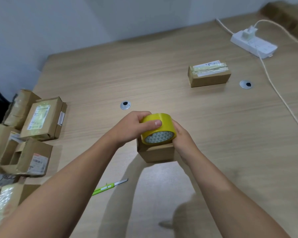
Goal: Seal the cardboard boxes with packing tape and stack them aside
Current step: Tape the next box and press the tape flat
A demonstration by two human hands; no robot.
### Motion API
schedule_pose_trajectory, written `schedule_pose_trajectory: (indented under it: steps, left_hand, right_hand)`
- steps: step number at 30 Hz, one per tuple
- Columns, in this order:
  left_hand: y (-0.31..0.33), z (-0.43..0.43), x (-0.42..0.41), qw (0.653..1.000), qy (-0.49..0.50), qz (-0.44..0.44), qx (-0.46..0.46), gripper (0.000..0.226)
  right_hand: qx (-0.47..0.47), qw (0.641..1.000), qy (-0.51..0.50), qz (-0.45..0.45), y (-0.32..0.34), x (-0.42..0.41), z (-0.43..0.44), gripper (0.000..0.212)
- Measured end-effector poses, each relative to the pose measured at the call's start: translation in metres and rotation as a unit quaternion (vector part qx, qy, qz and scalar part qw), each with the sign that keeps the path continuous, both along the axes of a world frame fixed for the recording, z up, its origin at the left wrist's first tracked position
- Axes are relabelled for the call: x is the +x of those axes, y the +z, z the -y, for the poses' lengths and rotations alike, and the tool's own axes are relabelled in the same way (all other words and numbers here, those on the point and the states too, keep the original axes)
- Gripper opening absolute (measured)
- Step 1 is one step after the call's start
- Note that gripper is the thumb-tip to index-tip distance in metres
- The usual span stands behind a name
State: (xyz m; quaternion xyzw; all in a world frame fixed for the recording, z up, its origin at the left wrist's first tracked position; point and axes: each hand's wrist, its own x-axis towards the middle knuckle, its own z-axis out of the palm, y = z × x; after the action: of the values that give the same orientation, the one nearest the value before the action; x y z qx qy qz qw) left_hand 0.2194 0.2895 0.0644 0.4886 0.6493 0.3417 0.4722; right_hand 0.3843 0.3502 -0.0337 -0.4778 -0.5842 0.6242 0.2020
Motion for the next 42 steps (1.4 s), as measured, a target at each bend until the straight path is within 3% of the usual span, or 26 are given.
schedule_pose_trajectory:
  steps: [4, 7, 15, 22, 29, 33, 37, 42]
  left_hand:
    - [0.001, -0.005, 0.001, 1.0, 0.001, -0.02, -0.006, 0.047]
    - [0.007, -0.009, 0.0, 0.999, -0.011, -0.048, -0.016, 0.06]
    - [0.021, -0.007, -0.015, 0.986, -0.005, -0.164, -0.036, 0.054]
    - [0.039, -0.003, -0.035, 0.936, -0.059, -0.335, -0.096, 0.046]
    - [0.035, 0.0, -0.019, 0.922, -0.069, -0.371, -0.088, 0.046]
    - [0.034, -0.002, -0.015, 0.917, -0.056, -0.383, -0.099, 0.05]
    - [0.032, 0.0, -0.014, 0.919, -0.047, -0.384, -0.072, 0.05]
    - [0.027, 0.007, -0.012, 0.955, 0.017, -0.294, 0.018, 0.031]
  right_hand:
    - [0.038, 0.999, 0.025, 0.024, 0.001, 0.005, -0.004, 0.056]
    - [0.051, 0.998, 0.031, 0.032, 0.005, 0.004, -0.005, 0.049]
    - [0.104, 0.99, 0.048, 0.081, 0.006, 0.001, -0.006, 0.039]
    - [0.105, 0.988, 0.059, 0.096, 0.009, -0.001, -0.005, 0.039]
    - [0.131, 0.981, 0.046, 0.136, 0.028, -0.012, -0.01, 0.051]
    - [0.165, 0.974, 0.065, 0.145, 0.033, -0.036, 0.007, 0.047]
    - [0.201, 0.947, 0.093, 0.233, 0.032, -0.037, 0.016, 0.046]
    - [0.243, 0.896, 0.137, 0.345, 0.038, -0.045, 0.004, 0.038]
